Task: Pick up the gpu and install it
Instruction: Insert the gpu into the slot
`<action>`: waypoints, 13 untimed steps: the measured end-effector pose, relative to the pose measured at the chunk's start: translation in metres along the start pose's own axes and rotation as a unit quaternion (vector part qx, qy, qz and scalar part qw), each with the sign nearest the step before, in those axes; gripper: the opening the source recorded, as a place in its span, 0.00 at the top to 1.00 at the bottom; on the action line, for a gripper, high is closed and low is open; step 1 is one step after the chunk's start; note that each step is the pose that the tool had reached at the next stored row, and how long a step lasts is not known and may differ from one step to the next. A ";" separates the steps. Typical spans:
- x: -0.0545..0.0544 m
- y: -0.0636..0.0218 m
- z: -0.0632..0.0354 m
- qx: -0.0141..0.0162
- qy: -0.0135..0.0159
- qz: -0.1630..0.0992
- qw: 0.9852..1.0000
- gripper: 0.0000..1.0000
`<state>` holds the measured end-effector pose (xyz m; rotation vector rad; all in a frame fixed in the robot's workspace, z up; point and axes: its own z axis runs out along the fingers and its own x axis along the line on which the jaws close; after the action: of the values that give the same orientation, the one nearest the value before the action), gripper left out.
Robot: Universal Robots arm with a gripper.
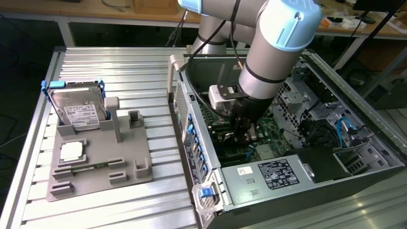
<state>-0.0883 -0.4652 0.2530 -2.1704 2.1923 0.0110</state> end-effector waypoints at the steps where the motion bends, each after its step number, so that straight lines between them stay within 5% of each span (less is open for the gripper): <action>1: 0.000 -0.0001 -0.0017 0.000 0.000 0.000 1.000 0.66; 13: -0.002 -0.0010 -0.0289 0.001 0.000 0.000 1.000 0.66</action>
<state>-0.0883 -0.4648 0.2820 -2.1706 2.1909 0.0099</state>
